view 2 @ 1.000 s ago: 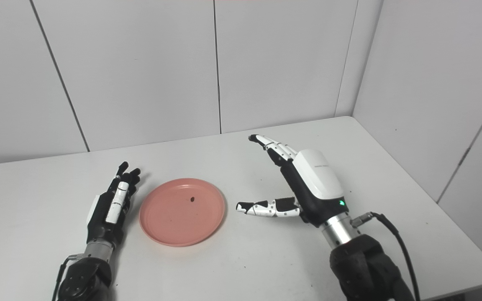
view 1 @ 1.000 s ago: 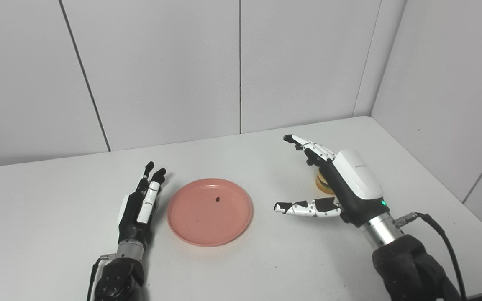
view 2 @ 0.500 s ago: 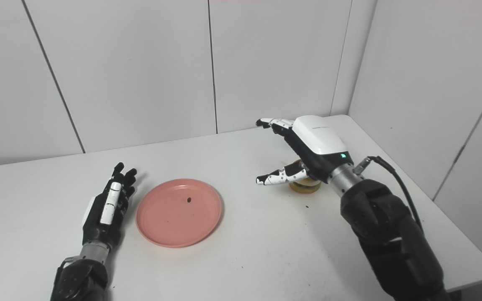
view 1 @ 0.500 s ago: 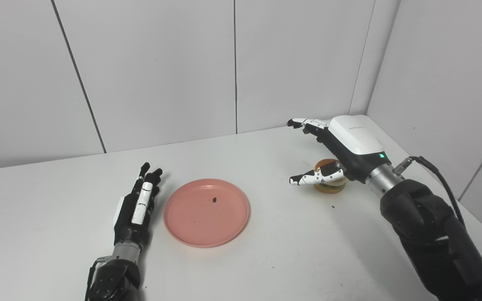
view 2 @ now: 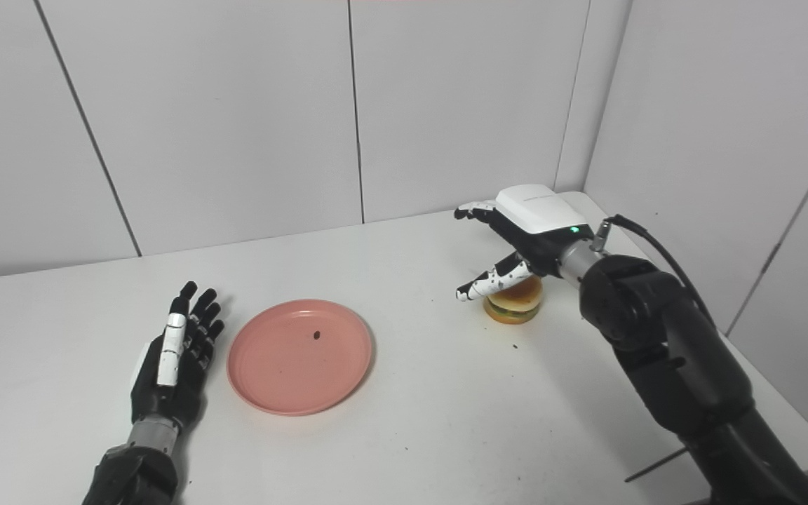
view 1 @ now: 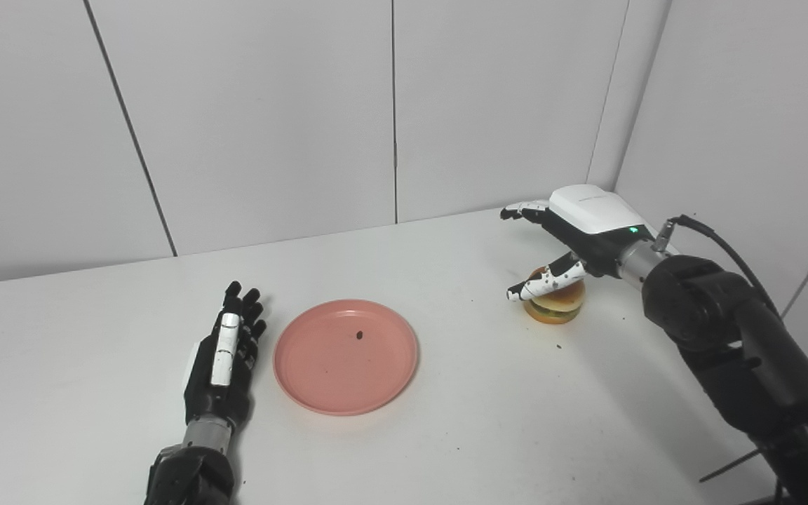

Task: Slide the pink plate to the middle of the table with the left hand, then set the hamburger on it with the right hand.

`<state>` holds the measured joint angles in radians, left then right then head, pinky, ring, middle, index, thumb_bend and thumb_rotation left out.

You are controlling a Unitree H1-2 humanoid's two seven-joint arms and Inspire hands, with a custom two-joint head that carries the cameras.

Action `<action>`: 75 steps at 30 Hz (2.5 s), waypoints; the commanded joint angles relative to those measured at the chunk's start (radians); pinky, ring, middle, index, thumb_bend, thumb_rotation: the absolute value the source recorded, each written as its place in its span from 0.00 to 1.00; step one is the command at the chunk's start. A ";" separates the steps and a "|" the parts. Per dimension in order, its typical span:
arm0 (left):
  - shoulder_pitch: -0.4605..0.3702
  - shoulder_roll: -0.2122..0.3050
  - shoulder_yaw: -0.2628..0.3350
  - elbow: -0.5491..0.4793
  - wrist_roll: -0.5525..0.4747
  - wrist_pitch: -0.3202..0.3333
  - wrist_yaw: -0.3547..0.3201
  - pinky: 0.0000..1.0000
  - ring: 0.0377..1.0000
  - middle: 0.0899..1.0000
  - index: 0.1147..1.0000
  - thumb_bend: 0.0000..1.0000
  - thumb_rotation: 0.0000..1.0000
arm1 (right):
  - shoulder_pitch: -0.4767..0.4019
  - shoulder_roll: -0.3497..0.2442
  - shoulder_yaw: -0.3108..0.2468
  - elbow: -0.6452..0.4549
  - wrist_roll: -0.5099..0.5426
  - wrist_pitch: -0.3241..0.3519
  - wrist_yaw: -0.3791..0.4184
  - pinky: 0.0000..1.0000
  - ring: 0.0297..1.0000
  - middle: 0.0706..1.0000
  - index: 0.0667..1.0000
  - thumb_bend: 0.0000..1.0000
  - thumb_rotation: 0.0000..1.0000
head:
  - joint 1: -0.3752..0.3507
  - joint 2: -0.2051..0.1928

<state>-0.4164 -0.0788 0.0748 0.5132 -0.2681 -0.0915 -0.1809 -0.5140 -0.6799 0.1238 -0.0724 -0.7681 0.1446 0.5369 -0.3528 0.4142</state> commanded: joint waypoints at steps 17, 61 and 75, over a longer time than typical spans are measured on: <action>0.064 -0.007 -0.014 0.046 0.004 0.032 -0.015 1.00 0.99 0.94 1.00 0.78 0.78 | -0.138 -0.025 0.097 0.186 -0.125 0.095 0.045 0.59 0.79 0.82 0.80 1.00 0.38 | 0.005 -0.007; 0.078 -0.007 -0.010 0.019 0.002 0.063 -0.008 1.00 0.98 0.93 0.98 0.76 0.76 | -0.135 -0.028 0.118 0.265 0.000 0.068 0.021 0.43 0.48 0.49 0.61 0.64 0.03 | 0.005 0.022; 0.075 -0.011 -0.004 0.025 0.001 0.052 -0.004 1.00 0.96 0.93 0.99 0.76 0.76 | -0.119 -0.035 0.120 0.282 0.031 -0.007 -0.103 0.28 0.34 0.39 0.47 0.52 0.00 | 0.008 0.022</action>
<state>-0.4024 -0.0830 0.0715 0.4897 -0.2673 -0.0658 -0.1884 -0.5970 -0.6814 0.2580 0.2303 -0.7381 0.1701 0.4660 -0.3452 0.4357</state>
